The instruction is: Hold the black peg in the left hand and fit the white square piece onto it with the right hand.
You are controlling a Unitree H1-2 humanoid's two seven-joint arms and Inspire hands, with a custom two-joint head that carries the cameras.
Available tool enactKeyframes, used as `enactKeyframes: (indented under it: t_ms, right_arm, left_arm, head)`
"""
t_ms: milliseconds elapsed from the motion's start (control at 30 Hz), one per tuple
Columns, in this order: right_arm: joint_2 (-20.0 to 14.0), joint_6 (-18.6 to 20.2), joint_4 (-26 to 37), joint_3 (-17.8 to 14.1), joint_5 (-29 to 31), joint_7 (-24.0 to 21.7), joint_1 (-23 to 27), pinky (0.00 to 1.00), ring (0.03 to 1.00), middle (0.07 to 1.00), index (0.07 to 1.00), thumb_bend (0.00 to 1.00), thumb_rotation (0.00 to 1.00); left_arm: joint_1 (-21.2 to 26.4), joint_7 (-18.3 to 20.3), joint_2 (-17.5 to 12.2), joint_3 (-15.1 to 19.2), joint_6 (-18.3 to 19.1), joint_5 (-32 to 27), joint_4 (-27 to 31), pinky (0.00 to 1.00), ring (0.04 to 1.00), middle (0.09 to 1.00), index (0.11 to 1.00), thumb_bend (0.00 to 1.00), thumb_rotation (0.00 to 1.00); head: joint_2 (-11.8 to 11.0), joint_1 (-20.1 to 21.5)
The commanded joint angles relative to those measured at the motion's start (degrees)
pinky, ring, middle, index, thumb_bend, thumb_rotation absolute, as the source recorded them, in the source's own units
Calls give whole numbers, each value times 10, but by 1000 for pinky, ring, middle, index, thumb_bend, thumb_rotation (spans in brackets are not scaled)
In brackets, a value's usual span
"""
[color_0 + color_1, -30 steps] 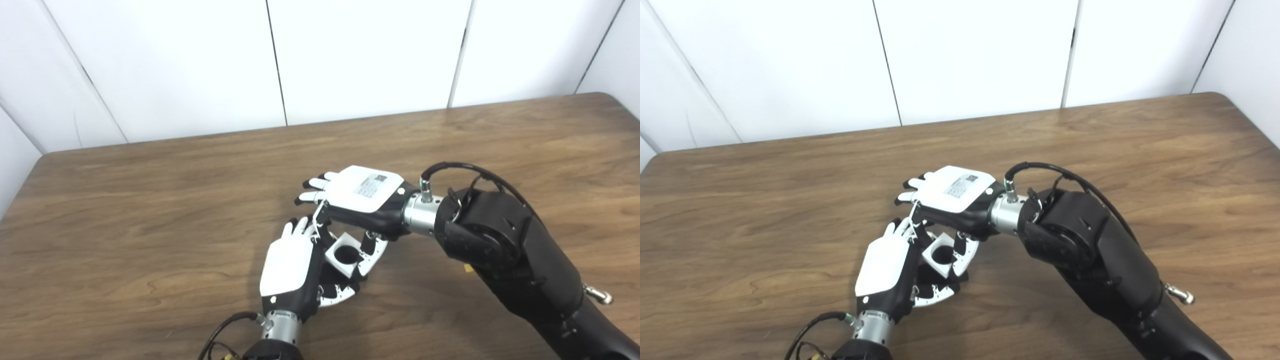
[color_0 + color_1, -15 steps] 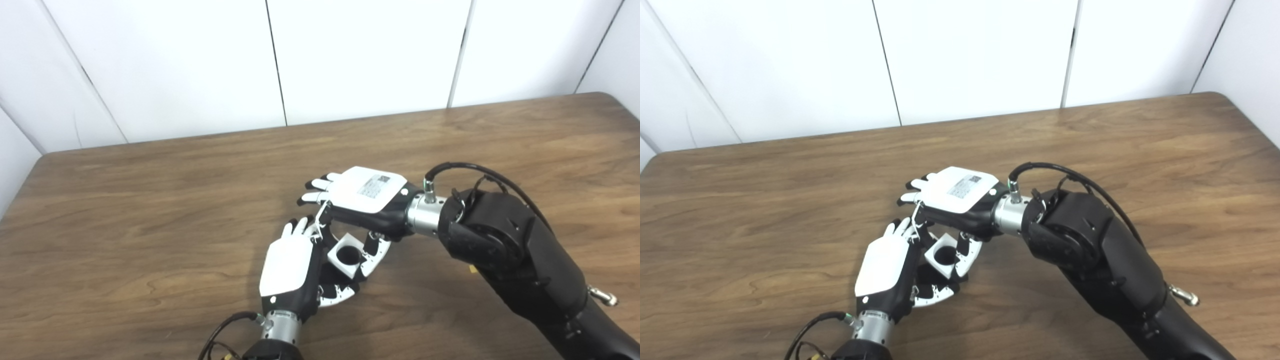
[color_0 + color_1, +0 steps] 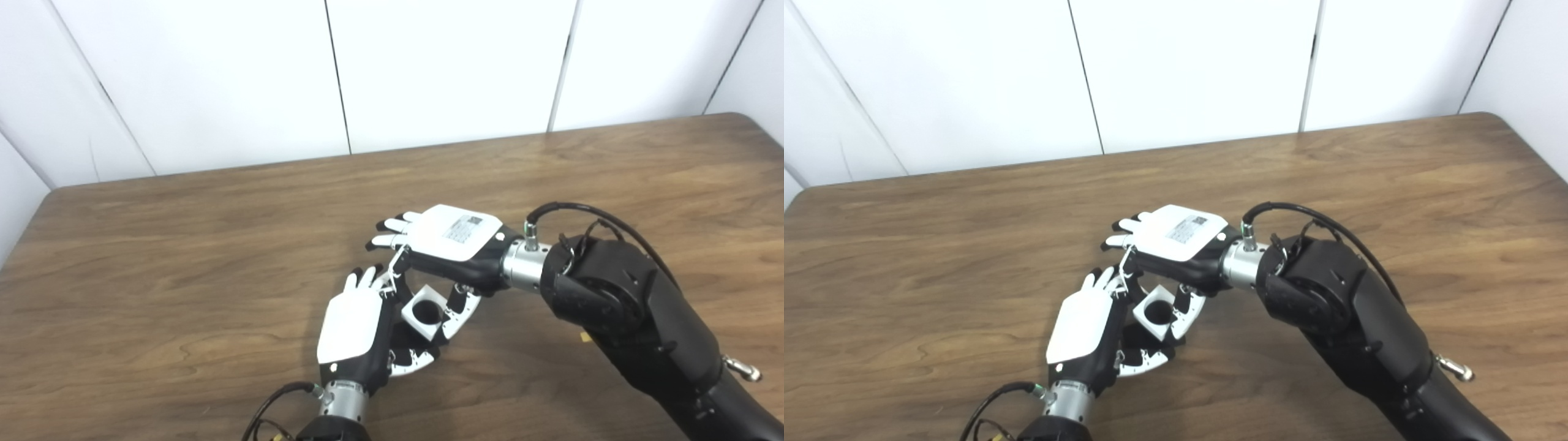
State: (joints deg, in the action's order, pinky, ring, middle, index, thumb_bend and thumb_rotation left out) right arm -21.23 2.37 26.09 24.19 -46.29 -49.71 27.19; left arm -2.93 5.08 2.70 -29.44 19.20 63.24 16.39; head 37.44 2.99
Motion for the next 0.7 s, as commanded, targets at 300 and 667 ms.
enactKeyframes:
  t_ms: [300, 667]
  right_arm:
    - [-14, -10, -10, -5, 1, 17, 5, 1000, 1000, 939, 492, 524, 155]
    - [-9, -8, -13, -2, -3, 18, 11, 1000, 1000, 945, 491, 524, 156]
  left_arm:
    - [-12, 13, 2, -11, 1, 11, 7, 999, 953, 874, 493, 523, 76]
    - [-13, 7, 6, -19, -3, 9, -2, 983, 956, 874, 492, 523, 75]
  head:
    - [2, -1]
    - [3, -4]
